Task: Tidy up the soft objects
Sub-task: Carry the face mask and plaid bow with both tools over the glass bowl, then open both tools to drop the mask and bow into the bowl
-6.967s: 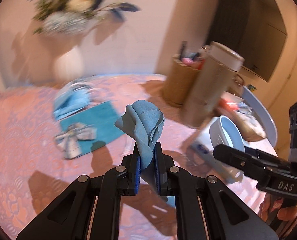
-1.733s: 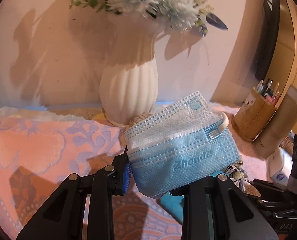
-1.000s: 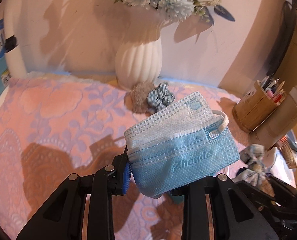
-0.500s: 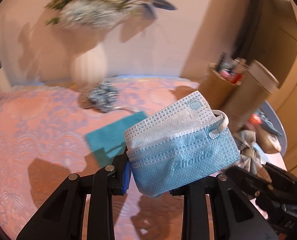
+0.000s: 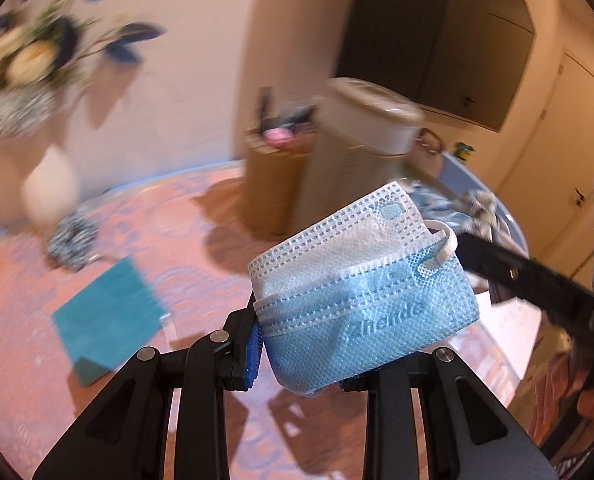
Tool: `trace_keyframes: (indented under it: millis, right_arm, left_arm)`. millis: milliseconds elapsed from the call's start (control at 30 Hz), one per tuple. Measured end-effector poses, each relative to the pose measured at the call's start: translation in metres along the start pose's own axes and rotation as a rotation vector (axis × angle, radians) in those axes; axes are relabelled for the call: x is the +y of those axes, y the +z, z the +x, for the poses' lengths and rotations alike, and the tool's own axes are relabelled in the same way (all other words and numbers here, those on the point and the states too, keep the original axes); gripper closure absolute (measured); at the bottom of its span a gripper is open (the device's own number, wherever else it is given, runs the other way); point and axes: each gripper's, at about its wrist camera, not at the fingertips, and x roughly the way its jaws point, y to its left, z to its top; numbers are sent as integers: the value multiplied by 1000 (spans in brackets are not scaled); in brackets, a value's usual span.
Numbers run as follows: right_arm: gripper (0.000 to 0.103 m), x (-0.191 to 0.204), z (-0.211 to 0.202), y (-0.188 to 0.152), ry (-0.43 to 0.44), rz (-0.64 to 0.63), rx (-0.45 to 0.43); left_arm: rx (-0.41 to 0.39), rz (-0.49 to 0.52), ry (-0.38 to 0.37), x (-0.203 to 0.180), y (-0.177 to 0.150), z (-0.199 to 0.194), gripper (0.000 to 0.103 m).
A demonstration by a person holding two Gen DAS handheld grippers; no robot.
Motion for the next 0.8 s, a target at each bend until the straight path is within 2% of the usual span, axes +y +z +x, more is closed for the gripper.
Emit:
trace_keyframes:
  millis: [200, 400, 533, 700, 733, 767, 800]
  right_arm:
    - [73, -50, -19, 30, -51, 71, -52]
    - [73, -91, -28, 55, -101, 118, -81]
    - [73, -112, -32, 70, -128, 144, -96]
    - [73, -128, -24, 89, -161, 143, -84]
    - [70, -131, -21, 92, -168, 140, -76]
    - [50, -134, -17, 96, -180, 136, -59]
    - [36, -136, -14, 98, -192, 131, -51]
  left_arm:
    - [-5, 69, -71, -48, 20, 20, 78]
    - [-1, 76, -132, -84, 37, 42, 78]
    - [-5, 92, -141, -108, 48, 58, 78]
    - [-20, 120, -117, -129, 61, 74, 76]
    - [-17, 123, -115, -131, 64, 79, 65]
    - [-2, 132, -112, -134, 66, 84, 55]
    - [17, 143, -105, -137, 68, 90, 48]
